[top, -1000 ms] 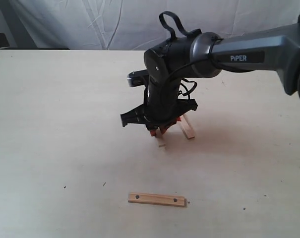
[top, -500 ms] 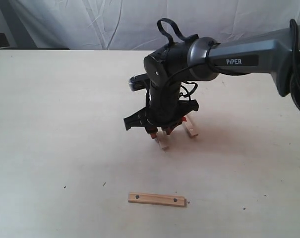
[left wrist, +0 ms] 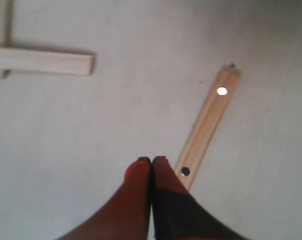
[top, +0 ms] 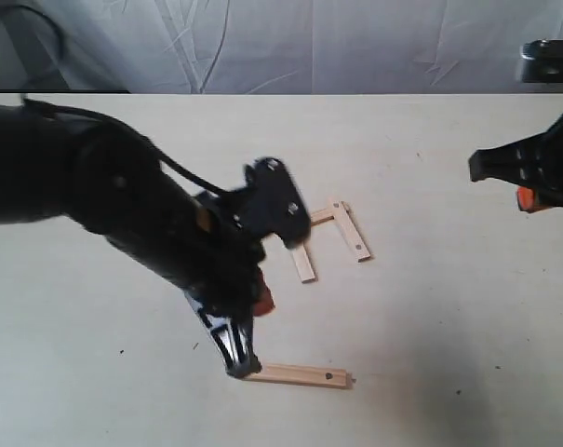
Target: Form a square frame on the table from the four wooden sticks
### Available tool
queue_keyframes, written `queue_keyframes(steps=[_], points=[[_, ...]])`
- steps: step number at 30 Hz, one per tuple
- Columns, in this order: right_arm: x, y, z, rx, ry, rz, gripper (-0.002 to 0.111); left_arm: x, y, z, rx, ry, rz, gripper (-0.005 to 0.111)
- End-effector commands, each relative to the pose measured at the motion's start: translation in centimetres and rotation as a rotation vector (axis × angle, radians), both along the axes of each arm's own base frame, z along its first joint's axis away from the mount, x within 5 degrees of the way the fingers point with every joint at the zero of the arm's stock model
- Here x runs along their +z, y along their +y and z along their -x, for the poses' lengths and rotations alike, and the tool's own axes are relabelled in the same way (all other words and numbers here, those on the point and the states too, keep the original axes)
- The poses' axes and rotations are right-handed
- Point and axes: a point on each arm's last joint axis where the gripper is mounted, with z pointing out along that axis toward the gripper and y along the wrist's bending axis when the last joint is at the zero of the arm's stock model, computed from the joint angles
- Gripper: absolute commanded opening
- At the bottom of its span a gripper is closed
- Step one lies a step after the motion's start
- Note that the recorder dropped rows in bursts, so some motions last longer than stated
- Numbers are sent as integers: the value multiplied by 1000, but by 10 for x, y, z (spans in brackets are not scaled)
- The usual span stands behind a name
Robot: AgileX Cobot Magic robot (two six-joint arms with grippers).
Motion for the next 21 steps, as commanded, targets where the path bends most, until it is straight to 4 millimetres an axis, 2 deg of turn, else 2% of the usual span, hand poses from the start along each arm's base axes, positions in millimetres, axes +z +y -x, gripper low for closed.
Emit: queue_keyframes(steps=[1, 3, 7, 15, 18, 19, 21], points=[[20, -12, 23, 22, -83, 23, -1, -27, -37, 3, -218, 12, -80, 19], [22, -12, 25, 22, -88, 25, -1, -41, -43, 5, -245, 56, -111, 37], [18, -11, 20, 24, -87, 24, -1, -54, -44, 8, -287, 111, -140, 51], [17, -11, 19, 24, -82, 25, -1, -76, -51, -1, -314, 60, -124, 52], [18, -11, 19, 24, -87, 24, -1, -81, -50, 1, -323, 87, -140, 45], [18, -11, 19, 25, -92, 23, -1, -81, -50, 2, -329, 105, -148, 28], [18, -11, 18, 25, -96, 22, -1, -81, -49, 3, -330, 109, -149, 15]])
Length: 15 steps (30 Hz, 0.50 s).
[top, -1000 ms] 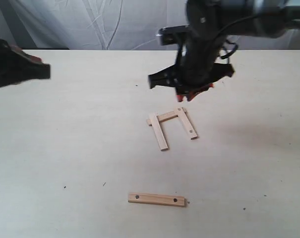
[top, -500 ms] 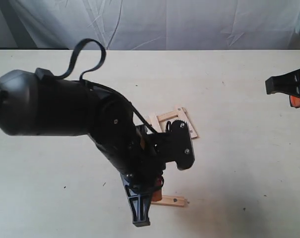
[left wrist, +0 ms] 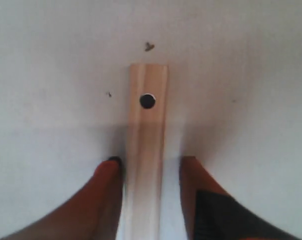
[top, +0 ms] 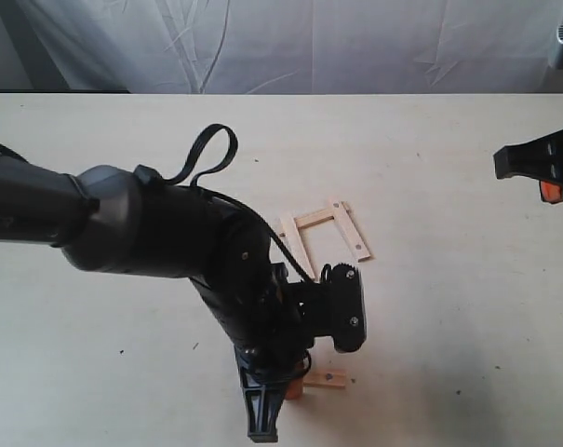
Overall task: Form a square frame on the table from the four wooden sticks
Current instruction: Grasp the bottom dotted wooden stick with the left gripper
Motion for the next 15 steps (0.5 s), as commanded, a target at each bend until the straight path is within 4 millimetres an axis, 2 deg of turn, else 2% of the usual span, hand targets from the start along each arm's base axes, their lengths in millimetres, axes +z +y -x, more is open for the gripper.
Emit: queue_keyframes(steps=[1, 2, 3, 4, 5, 6, 7, 9, 11, 15], points=[[0, -2, -1, 4, -15, 10, -1, 1, -2, 2, -7, 16, 0, 6], [0, -2, -2, 4, -18, 10, -1, 10, -7, -2, 1, -8, 22, 0], [0, -2, -2, 4, -20, 9, -1, 19, -11, -7, 28, -28, 46, 0], [0, -1, -2, 4, -23, 8, -1, 45, -18, -21, 87, -95, 94, 0], [0, -1, -2, 4, -23, 8, -1, 55, -20, -28, 98, -131, 109, 0], [0, -1, -2, 4, -23, 8, -1, 76, -24, -45, 114, -204, 148, 0], [0, -1, -2, 4, -23, 8, -1, 83, -26, -56, 137, -232, 169, 0], [1, -1, -2, -2, -27, 3, -1, 75, -28, -92, 212, -239, 195, 0], [1, -1, -3, -6, -38, -5, -1, 60, -32, -110, 233, -250, 193, 0], [1, -1, -4, -6, -42, -8, -1, 37, -34, -119, 225, -239, 153, 0]])
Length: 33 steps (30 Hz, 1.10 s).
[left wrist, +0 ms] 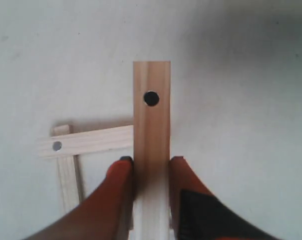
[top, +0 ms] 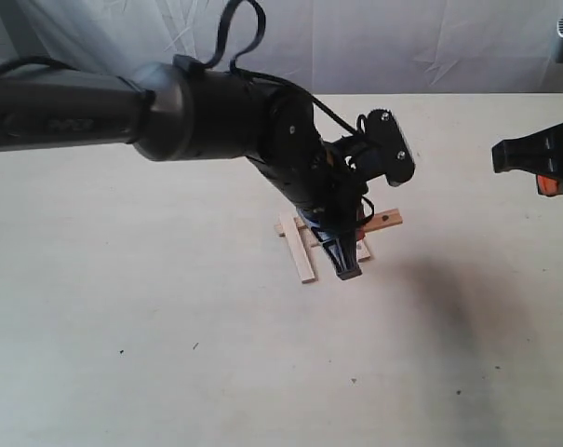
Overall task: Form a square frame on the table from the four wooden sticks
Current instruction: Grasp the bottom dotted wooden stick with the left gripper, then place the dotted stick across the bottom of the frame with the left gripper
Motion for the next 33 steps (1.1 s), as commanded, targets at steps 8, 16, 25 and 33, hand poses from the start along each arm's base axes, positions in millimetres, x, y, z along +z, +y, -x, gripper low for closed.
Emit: queue_keyframes(steps=[8, 16, 25, 33], points=[[1, -1, -2, -4, -25, -3, -1, -42, 9, -19, 42, 58, -54, 0], [1, -1, -2, -4, -25, -3, -1, -47, 13, -20, 49, 81, -67, 0], [1, -1, -2, -6, -30, -6, -1, -48, 13, -18, 57, 112, -62, 0], [1, -1, -2, -6, -30, -6, -1, -48, 13, -18, 48, 107, -70, 17]])
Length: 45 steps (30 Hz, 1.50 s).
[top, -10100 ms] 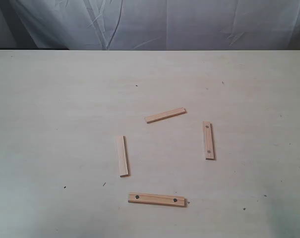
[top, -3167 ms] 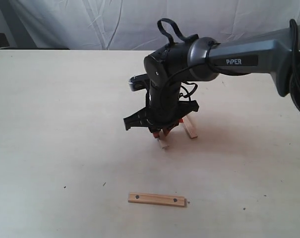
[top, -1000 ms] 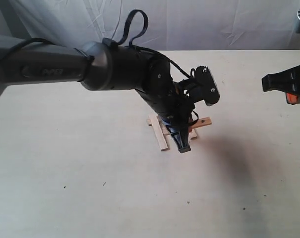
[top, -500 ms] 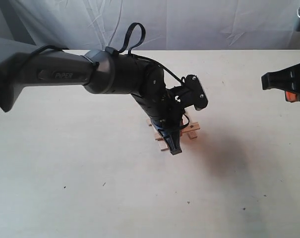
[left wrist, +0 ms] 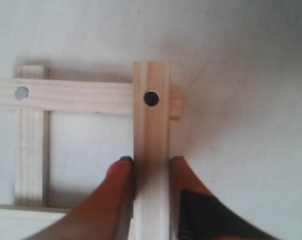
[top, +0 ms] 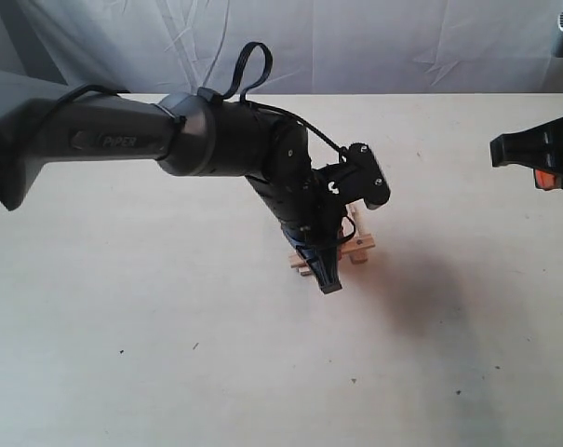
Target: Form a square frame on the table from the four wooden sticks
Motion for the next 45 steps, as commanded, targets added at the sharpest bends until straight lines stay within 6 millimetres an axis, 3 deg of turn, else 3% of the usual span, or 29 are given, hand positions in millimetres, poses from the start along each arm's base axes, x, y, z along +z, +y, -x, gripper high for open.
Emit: queue_keyframes(steps=[1, 5, 9, 11, 14, 17, 19, 23, 29, 32, 35, 41, 45], points=[[0, -2, 0, -5, -5, 3, -1, -2, 1, -1, 2, 8, -5, 22], [0, -2, 0, -5, -5, 3, -1, -3, 2, -1, -6, 1, -15, 39], [0, -1, -1, -4, -10, 2, -1, 6, 5, -2, -44, -22, -63, 41], [0, -1, -1, -6, -13, -8, -1, 27, 7, -2, -40, -34, -72, 41], [0, 0, -1, -8, -13, -15, -1, 76, 16, 1, 76, -49, -60, 35], [3, -2, 0, -1, -28, 7, -1, 129, 44, 10, 311, -53, -11, 17], [8, -5, 4, 5, -56, 25, -1, 154, 70, 17, 493, -24, 39, 3], [19, -10, 26, 21, -161, 23, -1, 198, 117, 53, 654, -83, 126, 0], [32, -15, 80, 131, -454, 3, -1, 244, 164, 144, 688, -312, 502, 0], [34, -21, 111, 141, -609, -44, -1, 237, 179, 179, 673, -371, 647, 0], [29, -28, 135, 140, -730, -70, -1, 223, 192, 203, 659, -409, 670, 0], [33, -39, 172, 125, -852, -97, -1, 214, 213, 236, 661, -412, 593, 0], [38, -44, 188, 119, -941, -118, -1, 217, 219, 247, 664, -417, 597, 0]])
